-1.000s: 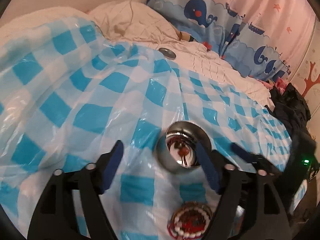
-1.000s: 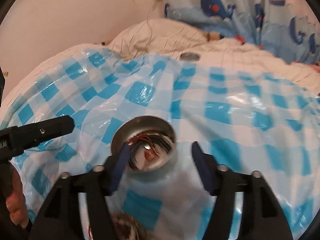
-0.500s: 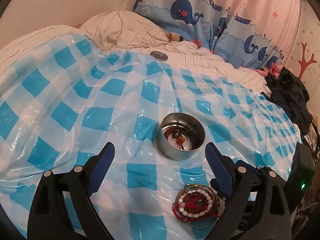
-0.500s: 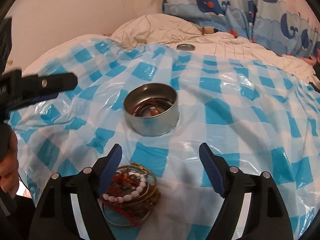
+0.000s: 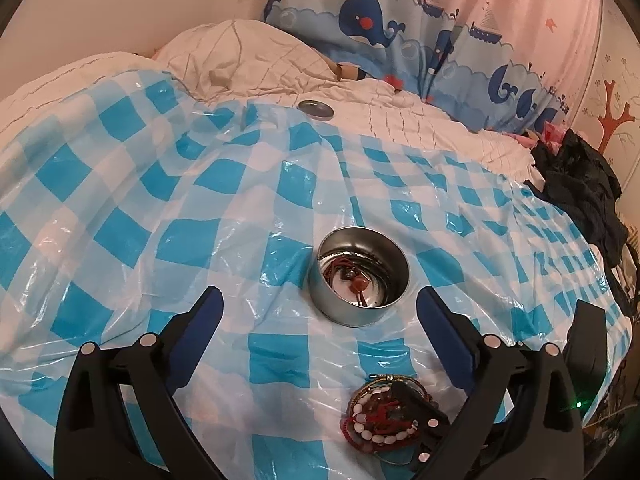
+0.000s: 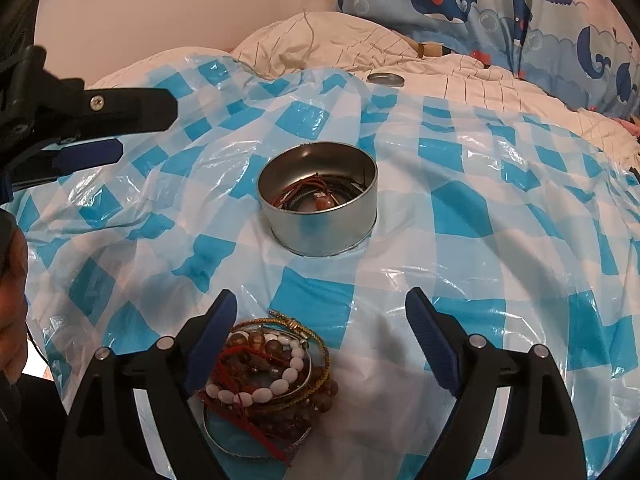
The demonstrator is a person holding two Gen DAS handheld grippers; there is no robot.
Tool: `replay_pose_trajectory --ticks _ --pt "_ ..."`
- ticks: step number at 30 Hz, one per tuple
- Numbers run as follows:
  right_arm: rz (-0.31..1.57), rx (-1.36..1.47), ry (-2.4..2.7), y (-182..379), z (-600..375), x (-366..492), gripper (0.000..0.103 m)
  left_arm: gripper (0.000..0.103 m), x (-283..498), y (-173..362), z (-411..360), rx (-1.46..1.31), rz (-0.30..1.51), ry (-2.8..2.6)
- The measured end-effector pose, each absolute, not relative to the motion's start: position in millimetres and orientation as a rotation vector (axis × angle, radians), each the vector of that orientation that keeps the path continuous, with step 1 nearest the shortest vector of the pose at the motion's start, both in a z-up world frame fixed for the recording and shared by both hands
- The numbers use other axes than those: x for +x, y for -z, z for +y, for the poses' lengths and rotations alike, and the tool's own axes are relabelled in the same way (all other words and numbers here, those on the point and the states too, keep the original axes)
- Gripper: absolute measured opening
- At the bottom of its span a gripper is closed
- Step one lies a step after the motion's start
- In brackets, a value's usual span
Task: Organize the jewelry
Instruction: 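Move both open tools back over the jewelry dish, then grasp a red string bracelet from the dish with right tool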
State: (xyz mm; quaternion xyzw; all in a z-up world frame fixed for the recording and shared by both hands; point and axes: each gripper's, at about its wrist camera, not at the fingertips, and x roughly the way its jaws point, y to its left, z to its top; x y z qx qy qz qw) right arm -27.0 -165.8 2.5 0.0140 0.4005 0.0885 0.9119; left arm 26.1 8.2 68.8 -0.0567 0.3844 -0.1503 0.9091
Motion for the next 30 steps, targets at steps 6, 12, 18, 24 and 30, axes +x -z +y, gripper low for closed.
replay_pose_trajectory --ticks 6,12,18,24,30 --pt "0.834 0.033 -0.182 -1 -167 -26 0.083 0.094 28 -65 3 -0.101 0.804 0.310" --pt "0.838 0.034 -0.183 0 -168 -26 0.085 0.095 28 -65 2 -0.099 0.804 0.308" --pt "0.842 0.034 -0.186 0 -167 -26 0.085 0.095 32 -63 11 -0.077 0.804 0.308" --pt "0.837 0.073 -0.213 -8 -184 -28 0.085 0.095 38 -56 47 -0.105 0.821 0.246" --pt "0.875 0.065 -0.253 -4 -193 -30 0.085 0.095 44 -51 70 -0.139 0.831 0.186"
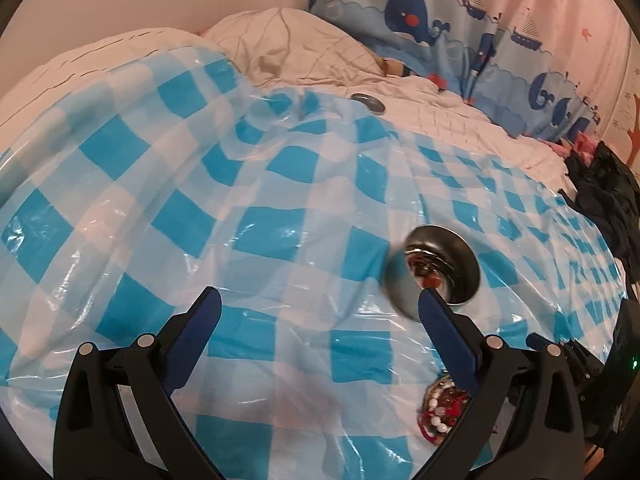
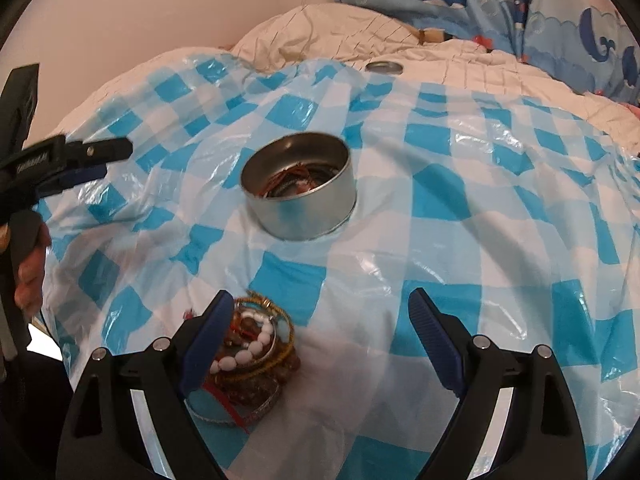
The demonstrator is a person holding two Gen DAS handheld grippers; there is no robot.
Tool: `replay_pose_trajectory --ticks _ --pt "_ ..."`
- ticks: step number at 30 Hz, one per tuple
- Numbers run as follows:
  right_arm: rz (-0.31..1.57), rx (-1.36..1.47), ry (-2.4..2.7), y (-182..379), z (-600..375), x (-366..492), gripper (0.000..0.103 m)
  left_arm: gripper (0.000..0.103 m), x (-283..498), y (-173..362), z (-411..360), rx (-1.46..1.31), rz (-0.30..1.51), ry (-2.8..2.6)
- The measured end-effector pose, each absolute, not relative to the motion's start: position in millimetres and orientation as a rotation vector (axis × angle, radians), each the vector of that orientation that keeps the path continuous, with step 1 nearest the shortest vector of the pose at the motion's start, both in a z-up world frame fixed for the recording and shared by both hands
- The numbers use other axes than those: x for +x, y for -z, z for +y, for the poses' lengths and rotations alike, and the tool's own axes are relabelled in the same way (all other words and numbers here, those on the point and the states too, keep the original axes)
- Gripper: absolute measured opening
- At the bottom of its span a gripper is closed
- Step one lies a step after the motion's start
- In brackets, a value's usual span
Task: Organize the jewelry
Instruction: 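Grasp a red string bracelet from the dish with right tool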
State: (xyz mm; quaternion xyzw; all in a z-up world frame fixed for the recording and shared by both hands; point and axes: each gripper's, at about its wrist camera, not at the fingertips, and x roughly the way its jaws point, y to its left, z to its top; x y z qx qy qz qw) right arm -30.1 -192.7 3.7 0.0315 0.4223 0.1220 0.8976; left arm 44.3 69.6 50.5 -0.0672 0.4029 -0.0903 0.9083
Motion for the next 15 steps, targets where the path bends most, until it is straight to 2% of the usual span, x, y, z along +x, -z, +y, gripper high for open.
replay_pose_trajectory --ticks 8,9,10,12,15 --pt "0.807 -0.186 -0.441 -8 -140 -55 0.085 0.095 50 -47 54 -0.095 0.840 0.208" --pt "0.789 -0.226 -0.462 -8 -132 -60 0.082 0.095 50 -47 52 -0.090 0.840 0.210" --pt "0.776 -0.251 -0.477 -7 -126 -64 0.077 0.095 50 -47 50 -0.084 0.840 0.212" --pt "0.794 -0.279 -0.505 -1 -116 -65 0.054 0.095 50 -46 47 -0.075 0.841 0.214" --pt "0.831 -0.290 -0.499 9 -113 -62 0.040 0.095 49 -45 45 -0.068 0.844 0.215"
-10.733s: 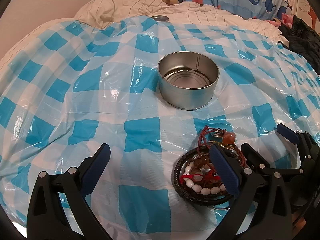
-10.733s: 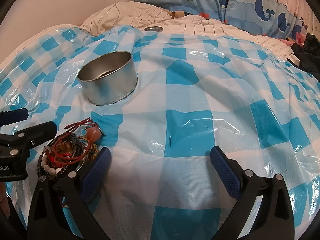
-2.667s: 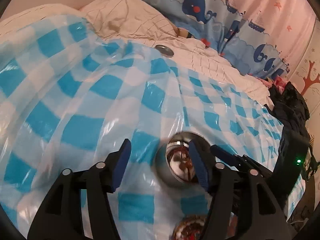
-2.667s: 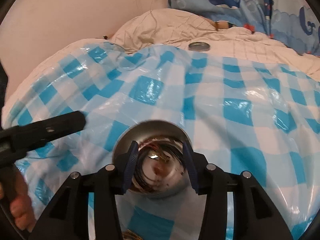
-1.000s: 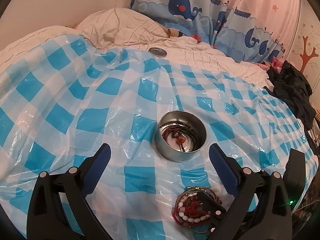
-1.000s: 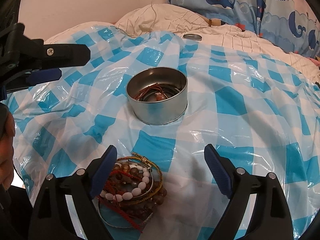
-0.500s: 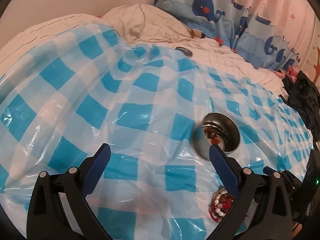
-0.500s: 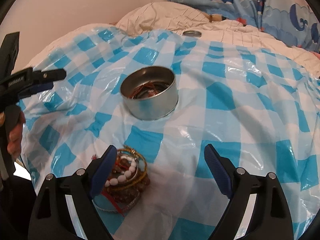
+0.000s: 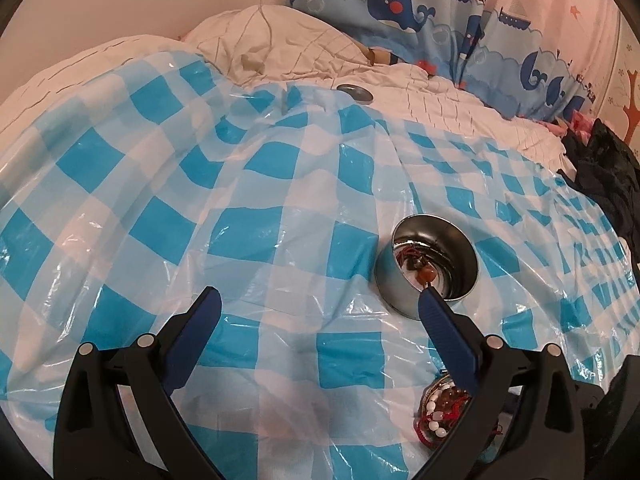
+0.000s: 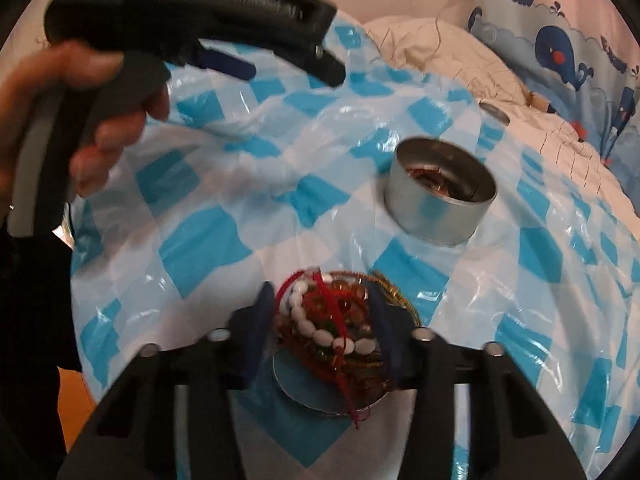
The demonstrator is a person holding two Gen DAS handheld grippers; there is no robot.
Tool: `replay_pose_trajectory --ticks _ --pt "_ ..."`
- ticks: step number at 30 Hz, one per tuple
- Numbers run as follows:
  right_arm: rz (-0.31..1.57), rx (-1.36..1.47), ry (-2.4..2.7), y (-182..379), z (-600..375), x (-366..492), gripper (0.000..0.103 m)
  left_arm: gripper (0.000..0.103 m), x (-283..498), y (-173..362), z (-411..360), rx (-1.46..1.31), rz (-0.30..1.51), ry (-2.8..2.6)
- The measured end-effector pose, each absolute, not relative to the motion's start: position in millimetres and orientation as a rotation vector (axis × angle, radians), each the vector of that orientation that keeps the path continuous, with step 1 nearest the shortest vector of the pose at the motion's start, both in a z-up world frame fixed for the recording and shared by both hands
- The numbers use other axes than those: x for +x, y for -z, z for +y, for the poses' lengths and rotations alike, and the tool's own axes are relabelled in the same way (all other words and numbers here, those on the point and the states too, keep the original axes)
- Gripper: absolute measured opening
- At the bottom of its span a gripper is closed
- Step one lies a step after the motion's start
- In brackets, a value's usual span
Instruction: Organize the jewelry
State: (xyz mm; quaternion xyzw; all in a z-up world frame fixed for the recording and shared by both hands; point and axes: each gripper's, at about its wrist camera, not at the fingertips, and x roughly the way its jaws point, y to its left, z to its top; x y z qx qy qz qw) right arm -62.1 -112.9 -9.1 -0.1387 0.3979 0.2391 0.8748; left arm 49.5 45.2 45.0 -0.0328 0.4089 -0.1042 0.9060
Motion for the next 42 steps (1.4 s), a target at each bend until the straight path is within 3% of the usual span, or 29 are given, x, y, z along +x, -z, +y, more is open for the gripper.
replay_pose_trajectory --ticks 4,7,9,12,29,42 --pt "0.834 -0.235 -0.506 7 -119 -58 0.040 0.095 49 -45 44 -0.064 0.846 0.219" --pt "0.847 -0.208 -0.514 7 -122 -57 0.027 0.095 49 -45 43 -0.060 0.848 0.220" --pt "0.850 -0.200 -0.522 7 -121 -58 0.012 0.095 49 -45 43 -0.059 0.848 0.220" --pt "0.830 -0.193 -0.524 2 -122 -59 0.004 0.095 49 -45 44 -0.064 0.848 0.218" --pt "0.724 0.188 -0.495 -39 -194 -42 0.004 0.095 50 -37 36 -0.030 0.874 0.247" --pt "0.634 0.449 -0.311 -58 -279 -35 0.004 0.095 25 1 -41 0.159 0.992 0.564"
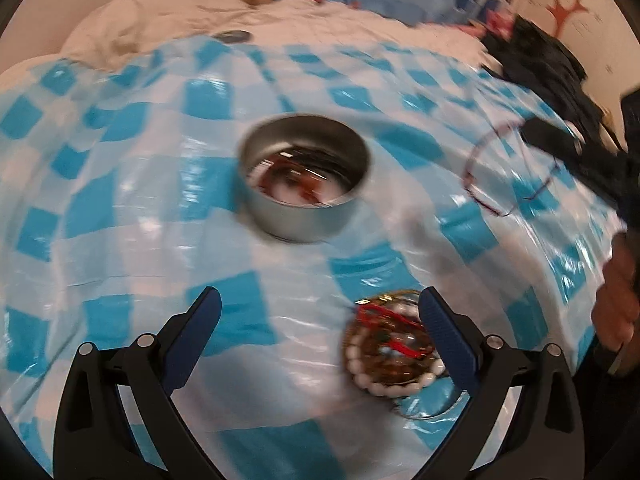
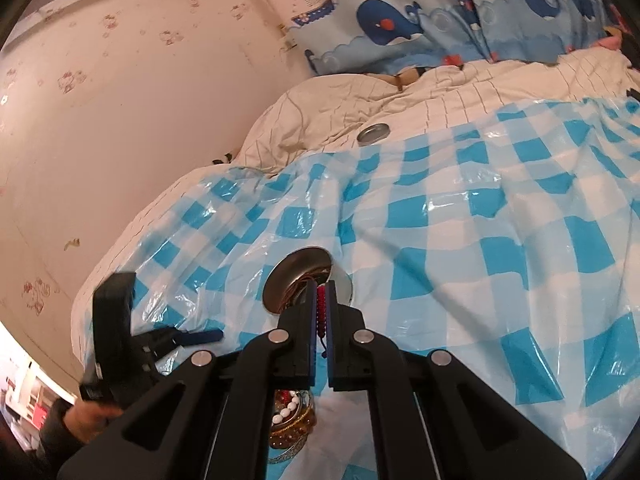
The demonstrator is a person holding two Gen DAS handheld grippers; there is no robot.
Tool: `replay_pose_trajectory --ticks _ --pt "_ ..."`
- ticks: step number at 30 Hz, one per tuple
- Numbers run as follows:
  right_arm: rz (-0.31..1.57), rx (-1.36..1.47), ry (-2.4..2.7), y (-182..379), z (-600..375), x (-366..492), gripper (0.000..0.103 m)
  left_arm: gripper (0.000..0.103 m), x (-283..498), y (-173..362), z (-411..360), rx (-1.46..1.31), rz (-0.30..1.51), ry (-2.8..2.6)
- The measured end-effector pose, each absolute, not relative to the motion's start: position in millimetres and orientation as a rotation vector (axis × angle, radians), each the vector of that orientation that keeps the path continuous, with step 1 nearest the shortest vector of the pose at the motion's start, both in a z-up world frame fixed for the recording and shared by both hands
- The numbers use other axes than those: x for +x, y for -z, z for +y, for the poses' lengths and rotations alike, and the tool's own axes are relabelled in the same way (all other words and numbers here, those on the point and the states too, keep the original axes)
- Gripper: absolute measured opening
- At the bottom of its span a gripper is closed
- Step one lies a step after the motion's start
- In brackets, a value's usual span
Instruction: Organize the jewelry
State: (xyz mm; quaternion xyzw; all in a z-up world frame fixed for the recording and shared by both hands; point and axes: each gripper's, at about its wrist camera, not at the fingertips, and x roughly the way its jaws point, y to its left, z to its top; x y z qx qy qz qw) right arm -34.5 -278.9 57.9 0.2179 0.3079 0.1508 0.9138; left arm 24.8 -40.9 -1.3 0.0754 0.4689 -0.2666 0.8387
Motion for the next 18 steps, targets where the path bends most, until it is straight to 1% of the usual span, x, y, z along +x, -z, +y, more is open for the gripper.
replay_pose_trajectory --ticks 5,6,7,8,9,10,11,12,13,14,18 --pt "0.641 0.427 -0.325 -59 -275 -37 0.004 0.095 20 13 -62 0.225 0.967 0.549" --pt "0.641 0.421 -0.327 -59 -274 -37 0.004 0.091 18 14 -64 0.219 0.952 0.564" --pt "0.641 0.418 -0.328 -59 -273 -37 0.004 0.085 17 15 -66 0.216 0.947 0.579" --pt "0.643 0.415 -0.329 -59 -272 -37 0.004 0.066 18 16 -68 0.219 0.958 0.589" --pt "0.644 0.413 -0.331 -58 -272 -36 0.004 0.044 19 20 -70 0.223 0.984 0.600" --pt "0.646 0.413 -0.331 -58 -272 -36 0.004 0.034 20 23 -71 0.227 1.009 0.608" --pt "0.646 0.415 -0.331 -58 -272 -36 0.004 0.016 19 25 -71 0.242 1.017 0.614" --pt "0.650 0.417 -0.332 -58 -272 -36 0.004 0.009 17 25 -71 0.251 1.016 0.618" --pt "0.652 0.418 -0.332 -57 -272 -36 0.004 0.007 16 23 -70 0.257 1.014 0.625" --pt "0.652 0.418 -0.332 -57 -272 -36 0.004 0.003 15 21 -68 0.253 1.013 0.631" --pt "0.651 0.408 -0.333 -56 -270 -36 0.004 0.003 17 11 -58 0.202 0.997 0.658"
